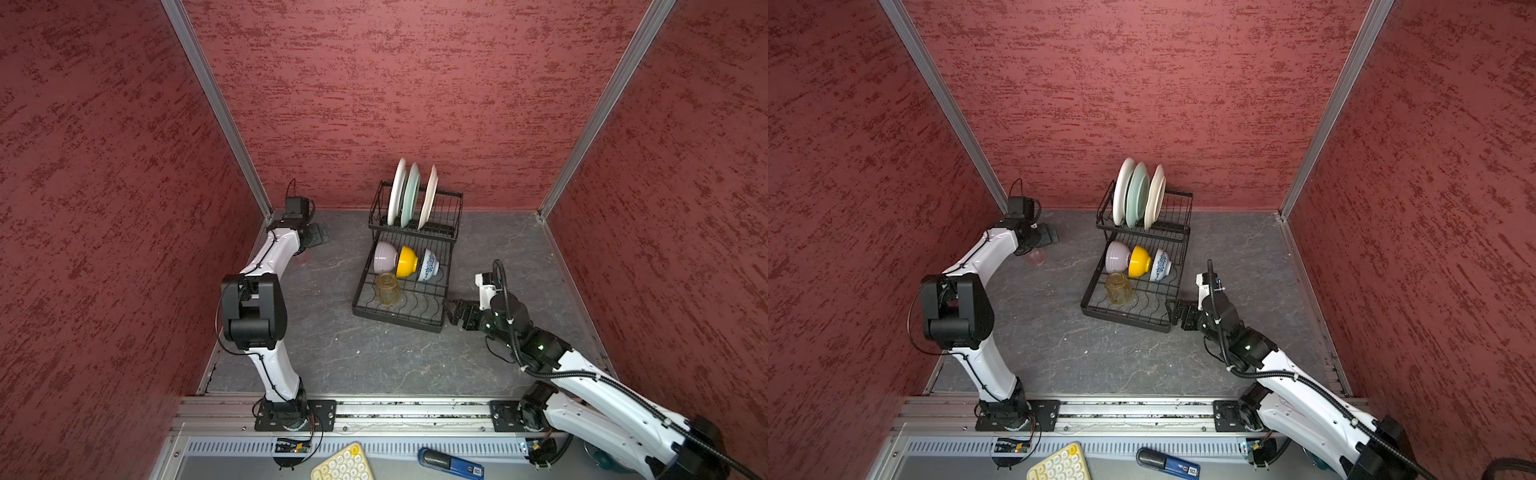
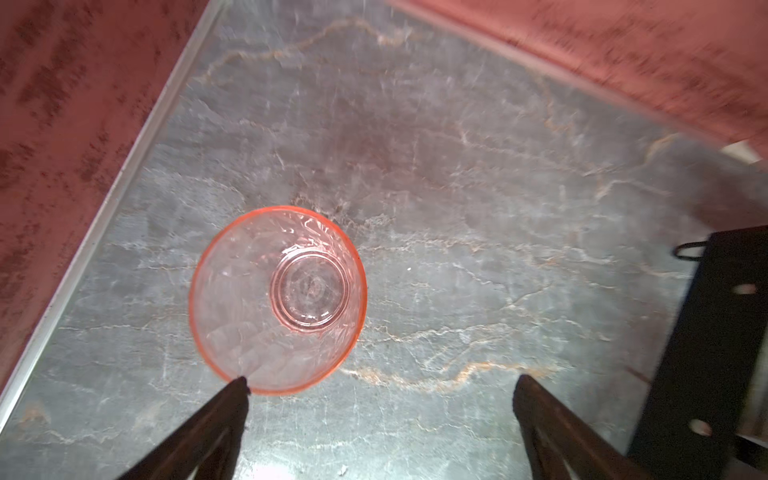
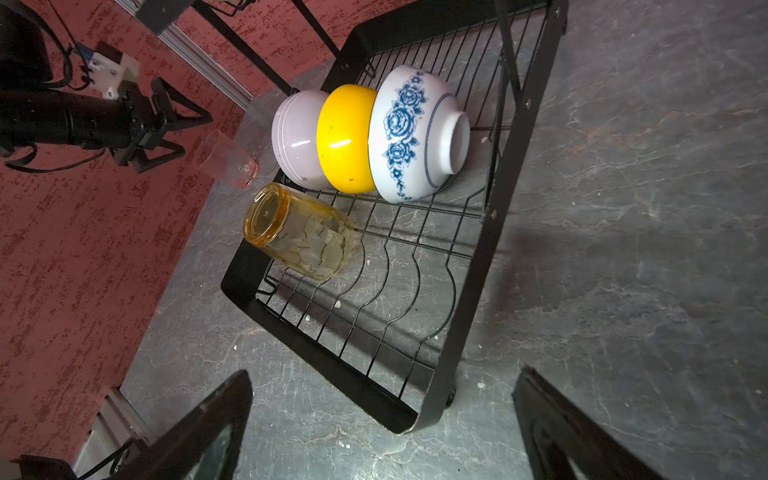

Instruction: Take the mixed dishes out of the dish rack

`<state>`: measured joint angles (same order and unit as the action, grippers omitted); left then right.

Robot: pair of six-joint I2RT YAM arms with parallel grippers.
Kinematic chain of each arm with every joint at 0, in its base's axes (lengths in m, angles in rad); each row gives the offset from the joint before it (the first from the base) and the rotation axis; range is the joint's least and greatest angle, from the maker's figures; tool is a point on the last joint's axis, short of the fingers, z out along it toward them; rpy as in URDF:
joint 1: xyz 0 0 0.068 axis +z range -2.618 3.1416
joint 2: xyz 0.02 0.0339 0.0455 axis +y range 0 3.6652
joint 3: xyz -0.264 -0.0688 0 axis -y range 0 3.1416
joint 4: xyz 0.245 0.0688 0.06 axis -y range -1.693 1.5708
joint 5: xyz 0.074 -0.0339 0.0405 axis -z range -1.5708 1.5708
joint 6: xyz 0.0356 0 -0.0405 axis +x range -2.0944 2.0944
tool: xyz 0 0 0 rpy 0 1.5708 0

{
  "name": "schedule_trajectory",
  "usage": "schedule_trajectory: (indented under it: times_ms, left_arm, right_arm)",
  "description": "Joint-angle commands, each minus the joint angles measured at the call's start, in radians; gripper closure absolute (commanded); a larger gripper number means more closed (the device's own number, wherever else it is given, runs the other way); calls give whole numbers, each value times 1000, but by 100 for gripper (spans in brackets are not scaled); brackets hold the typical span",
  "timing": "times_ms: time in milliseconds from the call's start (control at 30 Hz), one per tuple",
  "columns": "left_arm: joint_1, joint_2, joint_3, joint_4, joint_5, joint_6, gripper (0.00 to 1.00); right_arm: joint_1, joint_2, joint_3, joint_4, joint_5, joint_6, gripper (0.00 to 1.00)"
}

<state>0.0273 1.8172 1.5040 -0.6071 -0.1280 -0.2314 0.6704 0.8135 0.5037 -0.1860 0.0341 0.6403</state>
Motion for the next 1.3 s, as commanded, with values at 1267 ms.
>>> schedule_trajectory:
  times_ms: [1267]
  left_arm:
    - [-223,-842,-662,116,205,-198,0]
  right_arm:
    - [209,592,325,295,79,-128,1]
